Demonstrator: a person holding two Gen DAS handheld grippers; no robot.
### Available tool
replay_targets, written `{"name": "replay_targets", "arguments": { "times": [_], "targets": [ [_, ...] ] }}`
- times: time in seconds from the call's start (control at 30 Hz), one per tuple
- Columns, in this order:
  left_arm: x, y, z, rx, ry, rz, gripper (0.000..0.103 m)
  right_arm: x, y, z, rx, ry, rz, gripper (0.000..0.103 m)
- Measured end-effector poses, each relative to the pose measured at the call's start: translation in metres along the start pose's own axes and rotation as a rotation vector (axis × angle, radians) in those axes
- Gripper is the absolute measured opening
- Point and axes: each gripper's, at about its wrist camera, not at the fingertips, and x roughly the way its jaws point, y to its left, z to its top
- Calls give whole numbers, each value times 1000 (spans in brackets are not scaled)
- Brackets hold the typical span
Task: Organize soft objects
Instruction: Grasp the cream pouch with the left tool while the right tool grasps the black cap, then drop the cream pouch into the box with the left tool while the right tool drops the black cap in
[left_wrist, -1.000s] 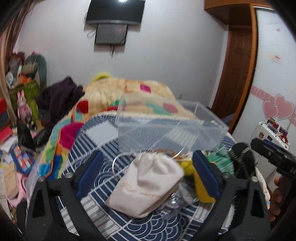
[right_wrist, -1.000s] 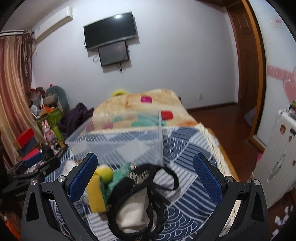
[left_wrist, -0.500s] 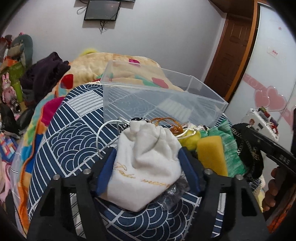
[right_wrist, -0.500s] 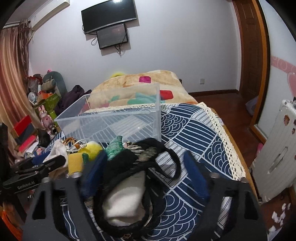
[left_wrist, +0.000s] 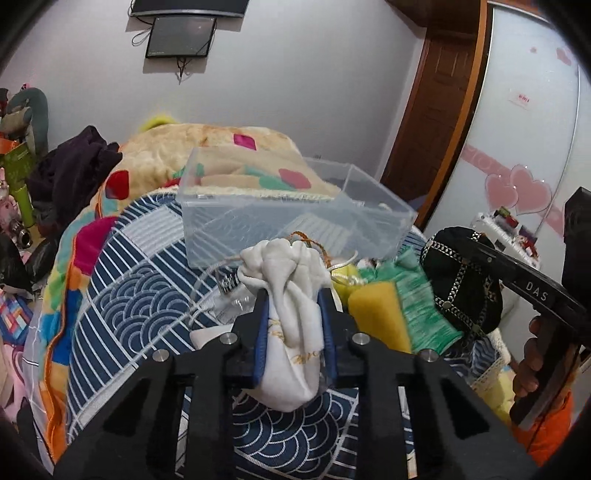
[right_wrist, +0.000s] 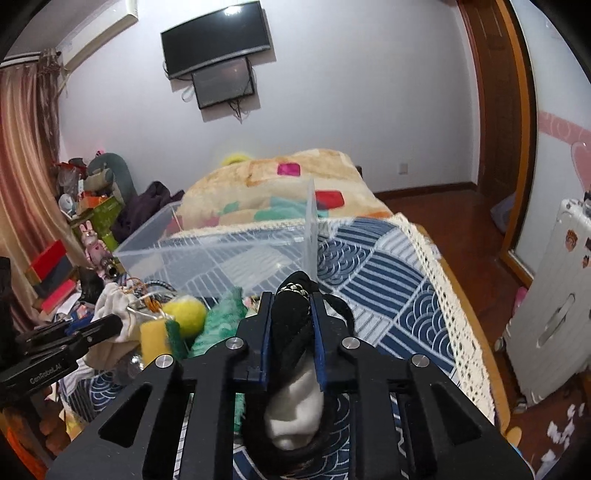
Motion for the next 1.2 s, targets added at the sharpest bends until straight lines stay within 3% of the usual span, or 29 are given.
{"name": "replay_targets", "arguments": {
  "times": [0.43,0.77,0.93,1.2],
  "targets": [
    [-32,5,53,13,-143,23,25,-23,17,49,-76,-172,21,16],
    [-20,4,96,28,-192,52,25,4,37,79,-120,-220,69,16],
    [7,8,113,33,-166,77,25,30,42,91,-111,-184,89,16],
    [68,22,119,12,-66,107,25,67,43,97,-135,-99,48,16]
  ]
}}
